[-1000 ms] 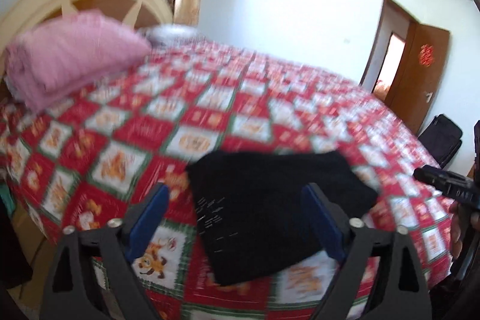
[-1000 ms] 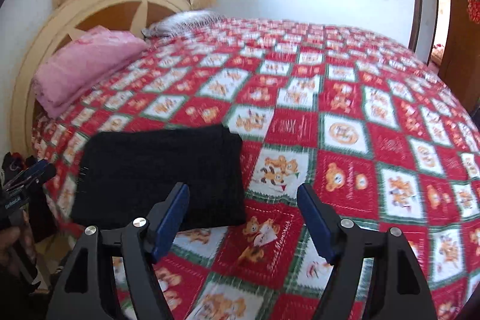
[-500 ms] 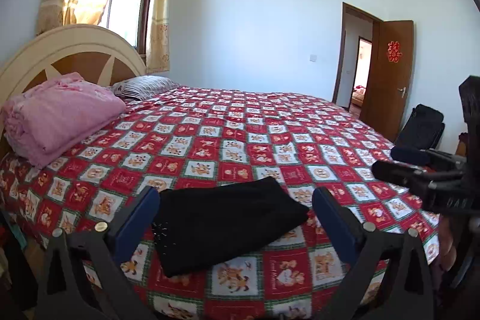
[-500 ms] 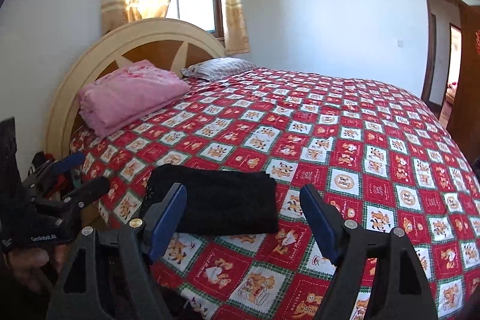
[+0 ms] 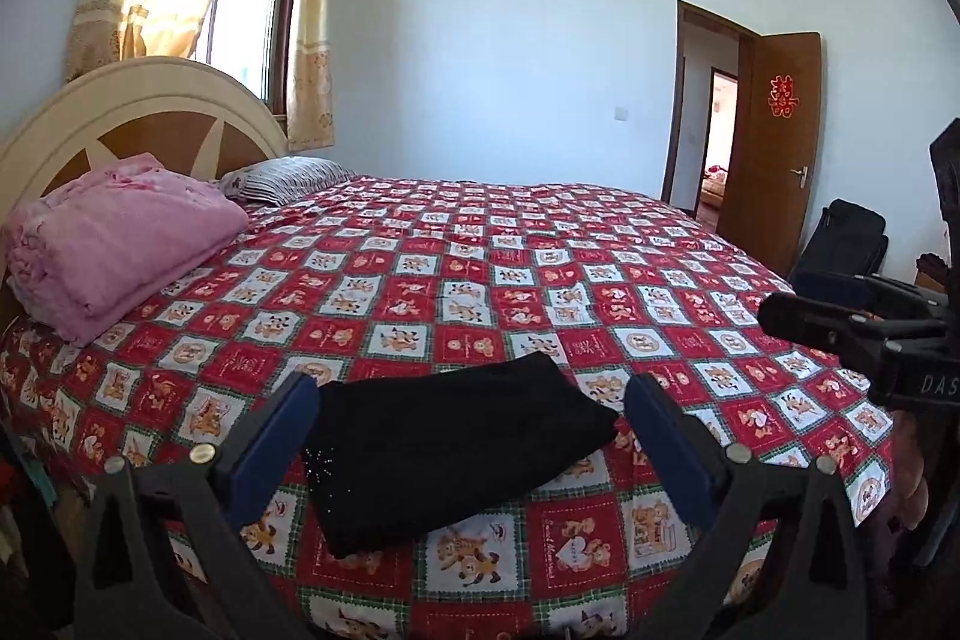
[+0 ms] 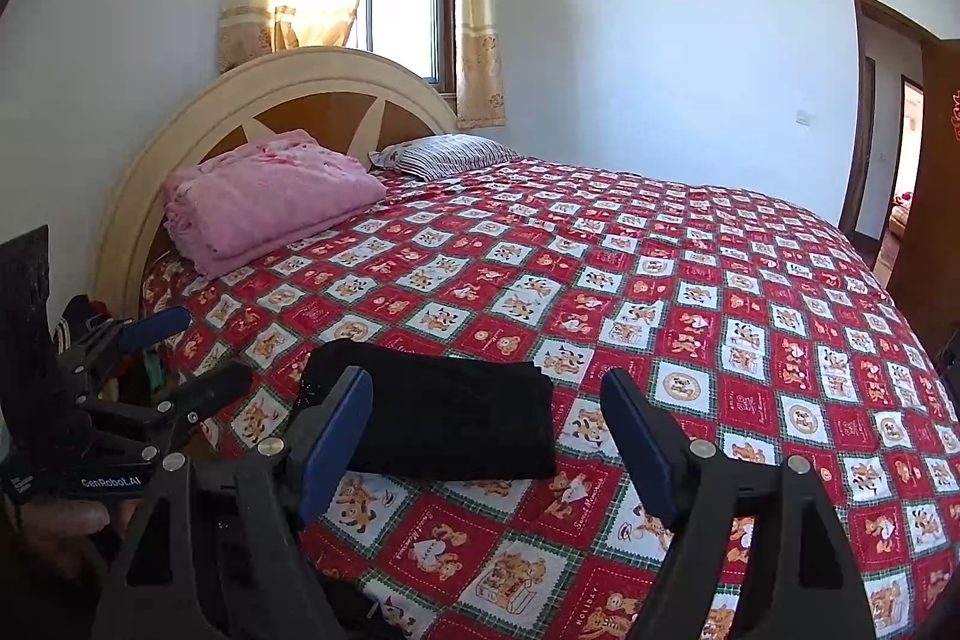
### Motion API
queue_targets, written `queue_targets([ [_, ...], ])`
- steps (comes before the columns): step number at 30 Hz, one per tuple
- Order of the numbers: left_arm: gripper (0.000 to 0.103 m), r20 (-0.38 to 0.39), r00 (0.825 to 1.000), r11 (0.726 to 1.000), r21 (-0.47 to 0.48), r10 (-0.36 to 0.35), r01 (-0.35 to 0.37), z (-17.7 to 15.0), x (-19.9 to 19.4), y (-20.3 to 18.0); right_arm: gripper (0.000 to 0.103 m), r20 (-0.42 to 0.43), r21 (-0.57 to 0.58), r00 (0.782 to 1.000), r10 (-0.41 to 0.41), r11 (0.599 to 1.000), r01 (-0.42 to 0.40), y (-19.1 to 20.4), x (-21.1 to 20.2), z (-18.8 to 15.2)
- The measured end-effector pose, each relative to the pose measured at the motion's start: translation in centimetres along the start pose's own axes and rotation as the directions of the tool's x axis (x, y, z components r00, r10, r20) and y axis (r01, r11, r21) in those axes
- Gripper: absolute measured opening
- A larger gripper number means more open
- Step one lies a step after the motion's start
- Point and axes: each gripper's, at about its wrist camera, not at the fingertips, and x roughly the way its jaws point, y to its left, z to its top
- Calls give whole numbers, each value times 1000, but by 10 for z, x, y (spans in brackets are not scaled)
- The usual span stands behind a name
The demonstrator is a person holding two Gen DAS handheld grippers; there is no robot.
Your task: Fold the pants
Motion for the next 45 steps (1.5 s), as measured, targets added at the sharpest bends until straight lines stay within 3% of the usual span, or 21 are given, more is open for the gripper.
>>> queue_targets([
  [34, 103, -41, 999, 1000, -7, -2, 2, -3, 7, 3, 80, 2, -1, 1000, 3, 1000, -3, -4, 2, -2],
  [45, 103, 8, 999, 999, 21, 44, -44, 3, 0, -2, 80, 13, -5, 1000, -3, 1000, 3, -2, 2, -4],
])
